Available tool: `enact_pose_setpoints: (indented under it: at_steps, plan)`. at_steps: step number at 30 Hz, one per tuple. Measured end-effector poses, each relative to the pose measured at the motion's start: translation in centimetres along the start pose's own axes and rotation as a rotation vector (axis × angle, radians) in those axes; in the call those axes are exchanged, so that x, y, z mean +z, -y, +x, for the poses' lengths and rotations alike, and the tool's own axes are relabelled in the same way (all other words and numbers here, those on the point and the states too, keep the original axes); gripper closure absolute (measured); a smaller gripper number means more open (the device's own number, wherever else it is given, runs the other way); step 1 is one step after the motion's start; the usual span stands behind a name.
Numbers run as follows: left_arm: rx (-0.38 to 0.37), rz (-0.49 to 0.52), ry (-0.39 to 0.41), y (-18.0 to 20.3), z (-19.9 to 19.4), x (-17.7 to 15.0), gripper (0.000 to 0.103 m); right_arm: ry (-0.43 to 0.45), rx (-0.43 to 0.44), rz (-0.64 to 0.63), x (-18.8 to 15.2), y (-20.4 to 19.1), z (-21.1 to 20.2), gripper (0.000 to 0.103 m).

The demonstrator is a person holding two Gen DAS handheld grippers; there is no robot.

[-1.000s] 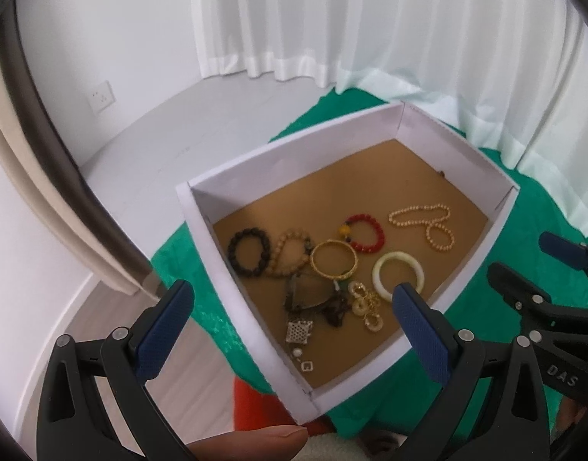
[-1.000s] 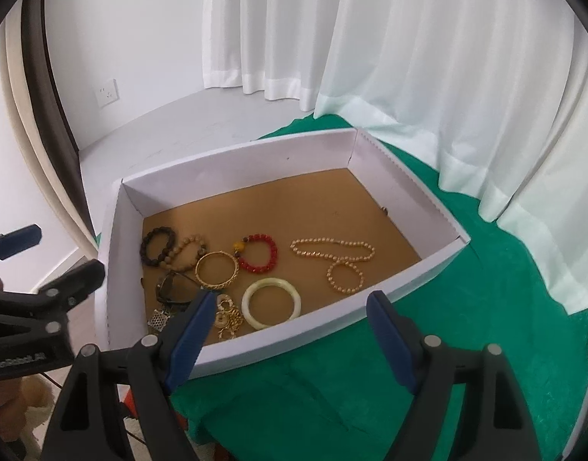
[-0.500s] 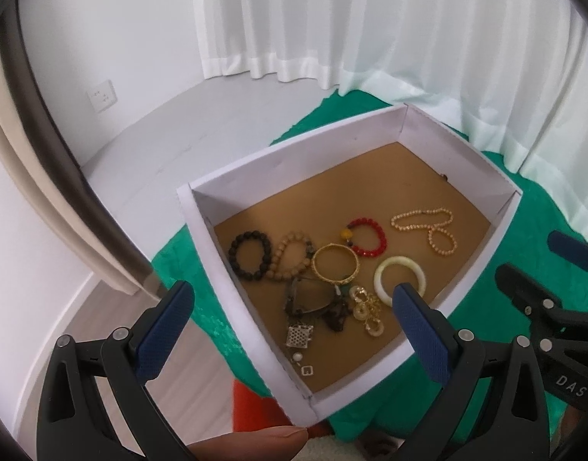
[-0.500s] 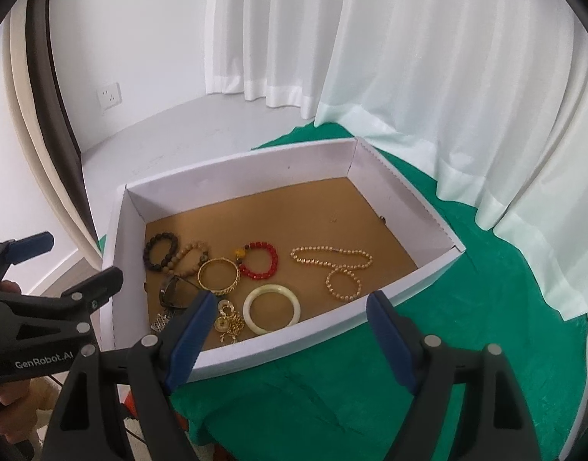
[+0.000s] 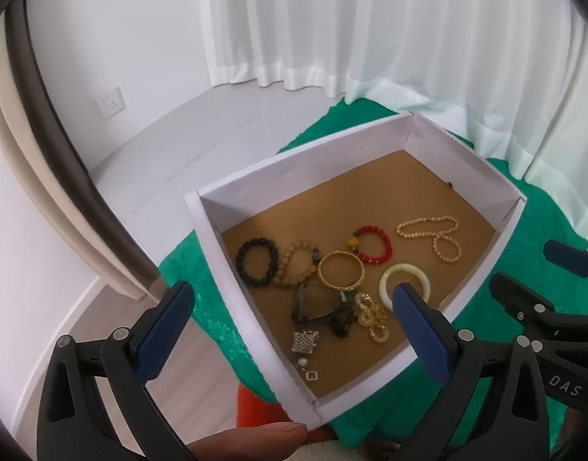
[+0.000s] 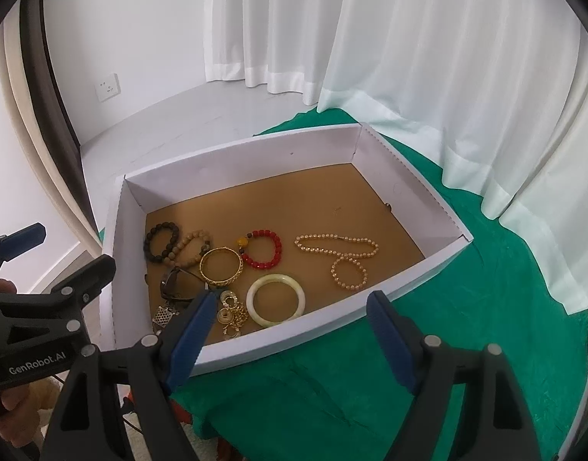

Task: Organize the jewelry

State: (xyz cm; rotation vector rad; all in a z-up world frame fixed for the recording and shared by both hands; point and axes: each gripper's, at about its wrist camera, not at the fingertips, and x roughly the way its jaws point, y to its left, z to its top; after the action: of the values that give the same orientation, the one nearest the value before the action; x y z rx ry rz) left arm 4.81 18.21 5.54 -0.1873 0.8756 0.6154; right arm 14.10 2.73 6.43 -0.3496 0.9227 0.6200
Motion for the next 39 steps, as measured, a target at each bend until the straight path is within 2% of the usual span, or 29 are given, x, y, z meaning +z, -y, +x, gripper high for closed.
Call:
enact_pose_setpoints:
  at_steps: [39]
  plan:
    - [0.022,-0.018,-0.012,0.16,-0.03,-0.56,0.001,-0.01,-0.016,0.006,0.03,-0.02,0.18,0.021]
